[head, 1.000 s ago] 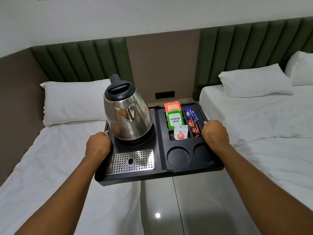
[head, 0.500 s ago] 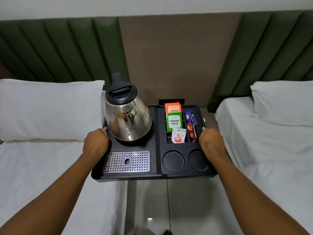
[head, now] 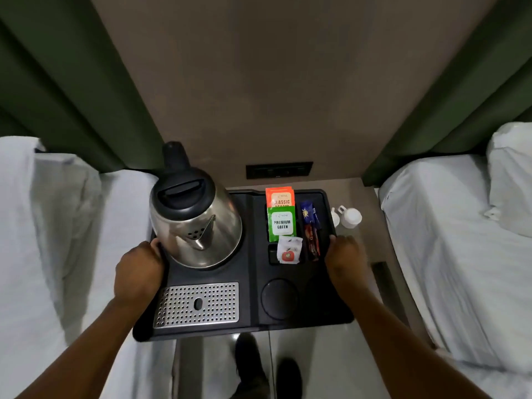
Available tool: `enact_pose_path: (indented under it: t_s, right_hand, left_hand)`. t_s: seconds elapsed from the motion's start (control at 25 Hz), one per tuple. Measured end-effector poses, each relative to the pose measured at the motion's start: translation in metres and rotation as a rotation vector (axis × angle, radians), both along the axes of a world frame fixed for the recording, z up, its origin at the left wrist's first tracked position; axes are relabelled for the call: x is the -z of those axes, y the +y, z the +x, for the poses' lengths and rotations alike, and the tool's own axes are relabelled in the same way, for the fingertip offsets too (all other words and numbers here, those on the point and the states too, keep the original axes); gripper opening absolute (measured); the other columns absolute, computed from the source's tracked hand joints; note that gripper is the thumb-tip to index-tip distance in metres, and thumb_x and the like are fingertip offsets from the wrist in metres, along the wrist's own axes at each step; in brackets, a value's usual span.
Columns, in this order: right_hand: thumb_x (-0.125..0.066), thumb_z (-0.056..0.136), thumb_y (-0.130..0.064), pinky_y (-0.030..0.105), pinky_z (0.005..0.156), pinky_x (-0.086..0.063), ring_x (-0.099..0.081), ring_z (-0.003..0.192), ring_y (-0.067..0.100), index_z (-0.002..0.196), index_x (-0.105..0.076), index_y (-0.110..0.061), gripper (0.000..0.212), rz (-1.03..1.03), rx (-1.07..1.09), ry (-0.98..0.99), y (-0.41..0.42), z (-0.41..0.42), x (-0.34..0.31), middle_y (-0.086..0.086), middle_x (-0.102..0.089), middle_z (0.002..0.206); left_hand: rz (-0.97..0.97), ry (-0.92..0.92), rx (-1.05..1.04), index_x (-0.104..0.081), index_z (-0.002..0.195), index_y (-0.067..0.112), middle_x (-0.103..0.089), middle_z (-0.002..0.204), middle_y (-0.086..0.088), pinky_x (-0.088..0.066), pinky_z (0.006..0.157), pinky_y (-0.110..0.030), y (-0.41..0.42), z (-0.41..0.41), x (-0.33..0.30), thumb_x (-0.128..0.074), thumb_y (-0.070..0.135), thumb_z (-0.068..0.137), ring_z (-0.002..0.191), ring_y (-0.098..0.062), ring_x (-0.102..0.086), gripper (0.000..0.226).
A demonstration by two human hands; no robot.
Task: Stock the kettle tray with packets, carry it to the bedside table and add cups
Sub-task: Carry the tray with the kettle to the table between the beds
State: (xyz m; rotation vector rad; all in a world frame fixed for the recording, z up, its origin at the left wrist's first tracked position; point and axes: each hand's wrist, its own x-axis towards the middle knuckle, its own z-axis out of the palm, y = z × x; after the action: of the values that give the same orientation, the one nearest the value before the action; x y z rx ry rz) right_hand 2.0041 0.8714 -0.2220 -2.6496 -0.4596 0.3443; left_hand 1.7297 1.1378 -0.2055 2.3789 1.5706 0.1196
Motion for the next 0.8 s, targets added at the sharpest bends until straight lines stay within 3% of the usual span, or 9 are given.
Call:
enact_pose_path:
  t_s: [0.2,0.28,0.4,0.6,0.8]
  right_hand:
    - [-0.035,0.102,-0.027,0.038,0.065,-0.048,-0.060,0.073,0.029,0.088,-0.063,-0.003,0.039,-0.075,-0.024,-0.043,0.059,0.060,0.144,0.017,-0.063,0.086]
    - [-0.036,0.101,-0.027,0.037,0.067,-0.047,-0.061,0.079,0.034,0.090,-0.062,-0.002,0.038,-0.093,-0.014,-0.038,0.074,0.077,0.192,0.018,-0.063,0.089]
    - [-0.037,0.101,-0.025,0.035,0.067,-0.041,-0.060,0.079,0.037,0.089,-0.062,0.000,0.038,-0.096,-0.024,-0.060,0.087,0.090,0.245,0.021,-0.062,0.089]
    - [-0.039,0.100,-0.021,0.031,0.061,-0.036,-0.059,0.073,0.035,0.085,-0.063,0.003,0.038,-0.047,-0.057,-0.119,0.104,0.105,0.287,0.023,-0.062,0.084]
    - [-0.039,0.101,-0.021,0.030,0.061,-0.034,-0.053,0.066,0.027,0.085,-0.062,0.005,0.038,-0.050,-0.097,-0.156,0.110,0.121,0.300,0.024,-0.062,0.085]
  left_hand:
    - [-0.183,0.142,0.099,-0.059,0.073,-0.004,-0.064,0.073,-0.028,-0.051,0.055,-0.047,0.058,0.061,0.131,-0.056,-0.005,0.088,0.063,-0.046,-0.063,0.016]
    - [-0.189,0.160,0.107,-0.063,0.081,-0.004,-0.066,0.079,-0.026,-0.053,0.062,-0.049,0.073,0.077,0.174,-0.056,0.002,0.090,0.070,-0.044,-0.064,0.013]
    - [-0.127,0.063,-0.042,-0.064,0.090,0.001,-0.067,0.086,-0.024,-0.047,0.067,-0.043,0.094,0.092,0.225,-0.053,0.014,0.094,0.081,-0.044,-0.063,0.018]
    - [-0.096,0.073,-0.082,-0.063,0.085,0.002,-0.067,0.083,-0.024,-0.042,0.063,-0.039,0.108,0.107,0.278,-0.051,0.018,0.094,0.078,-0.045,-0.062,0.022]
    - [-0.024,0.117,0.053,-0.059,0.081,-0.002,-0.065,0.079,-0.026,-0.042,0.061,-0.040,0.107,0.117,0.303,-0.050,0.011,0.093,0.070,-0.047,-0.061,0.020]
